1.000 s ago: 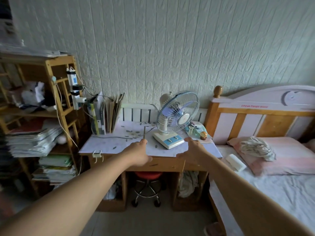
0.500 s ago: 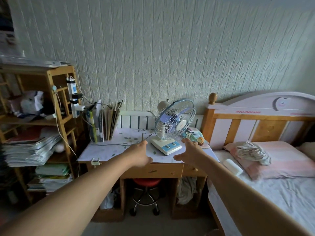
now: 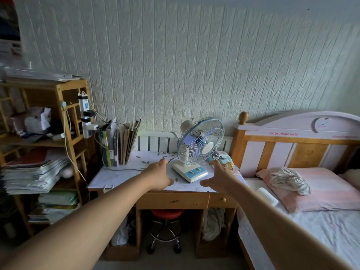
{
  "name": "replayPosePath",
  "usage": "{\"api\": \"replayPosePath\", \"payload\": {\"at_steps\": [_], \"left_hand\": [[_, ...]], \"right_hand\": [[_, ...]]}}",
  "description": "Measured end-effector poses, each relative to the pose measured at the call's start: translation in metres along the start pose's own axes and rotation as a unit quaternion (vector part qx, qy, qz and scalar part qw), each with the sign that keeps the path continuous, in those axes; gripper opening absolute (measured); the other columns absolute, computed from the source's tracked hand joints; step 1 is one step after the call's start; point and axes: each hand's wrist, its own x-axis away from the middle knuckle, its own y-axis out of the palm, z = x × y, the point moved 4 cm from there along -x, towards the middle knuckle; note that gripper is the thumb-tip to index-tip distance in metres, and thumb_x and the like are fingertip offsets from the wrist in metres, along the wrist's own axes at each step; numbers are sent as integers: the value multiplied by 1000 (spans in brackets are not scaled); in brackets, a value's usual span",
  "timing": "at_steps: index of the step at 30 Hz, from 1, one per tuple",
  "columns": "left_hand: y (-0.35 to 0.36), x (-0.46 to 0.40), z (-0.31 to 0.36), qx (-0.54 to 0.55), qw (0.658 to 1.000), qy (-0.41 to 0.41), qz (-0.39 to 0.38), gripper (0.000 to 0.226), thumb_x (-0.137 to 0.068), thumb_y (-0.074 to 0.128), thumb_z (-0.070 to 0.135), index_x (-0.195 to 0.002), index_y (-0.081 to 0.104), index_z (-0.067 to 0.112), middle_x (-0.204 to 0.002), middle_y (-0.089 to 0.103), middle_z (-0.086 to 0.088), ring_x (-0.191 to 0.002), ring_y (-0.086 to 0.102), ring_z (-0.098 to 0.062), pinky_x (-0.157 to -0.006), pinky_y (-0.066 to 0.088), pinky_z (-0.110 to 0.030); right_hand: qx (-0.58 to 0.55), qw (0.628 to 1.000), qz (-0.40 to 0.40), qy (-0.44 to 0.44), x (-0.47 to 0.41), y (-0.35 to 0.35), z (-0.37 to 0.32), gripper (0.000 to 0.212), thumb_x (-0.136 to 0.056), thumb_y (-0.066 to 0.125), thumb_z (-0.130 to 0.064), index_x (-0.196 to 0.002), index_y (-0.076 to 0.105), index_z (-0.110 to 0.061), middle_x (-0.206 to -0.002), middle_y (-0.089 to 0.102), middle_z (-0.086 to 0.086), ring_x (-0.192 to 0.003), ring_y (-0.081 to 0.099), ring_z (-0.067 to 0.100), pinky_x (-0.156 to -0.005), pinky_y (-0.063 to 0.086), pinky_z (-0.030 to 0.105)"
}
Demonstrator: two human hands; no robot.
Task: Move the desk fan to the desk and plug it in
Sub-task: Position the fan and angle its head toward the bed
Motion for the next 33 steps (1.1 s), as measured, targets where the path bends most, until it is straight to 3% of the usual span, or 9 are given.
{"api": "replayPosePath", "payload": {"at_steps": [10, 16, 22, 33], "left_hand": [[22, -40, -23, 6, 1000, -5, 0, 76, -88, 57, 38, -149, 16, 17, -153, 30, -10, -131, 42, -27, -92, 41, -31], [13, -97, -72, 13, 1000, -7, -18, 69, -87, 57, 36, -143, 24, 15, -145, 42, -10, -119, 51, -27, -91, 45, -34], [4, -175, -112, 12, 997, 56, -48, 73, -89, 56, 36, -147, 16, 17, -148, 36, -13, -125, 46, -29, -94, 42, -36], [12, -293, -148, -1, 984, 130, -123, 73, -90, 56, 35, -149, 15, 18, -152, 31, -11, -133, 40, -28, -102, 38, -34]], "right_hand": [[-29, 1000, -6, 2, -47, 28, -10, 92, -75, 74, -35, -145, 19, -12, -146, 27, 19, -134, 26, 37, -106, 32, 44], [-40, 998, 7, 38, -95, 55, -40, 95, -74, 76, -36, -145, 17, -13, -144, 28, 21, -133, 27, 37, -107, 30, 46], [-58, 993, 40, 98, -156, 94, -71, 87, -73, 76, -33, -138, 23, -10, -140, 31, 22, -130, 30, 37, -104, 33, 44], [-133, 961, 122, 210, -242, 154, -88, 106, -71, 76, -37, -146, 3, -16, -136, 29, 18, -130, 28, 36, -105, 33, 43]]}}
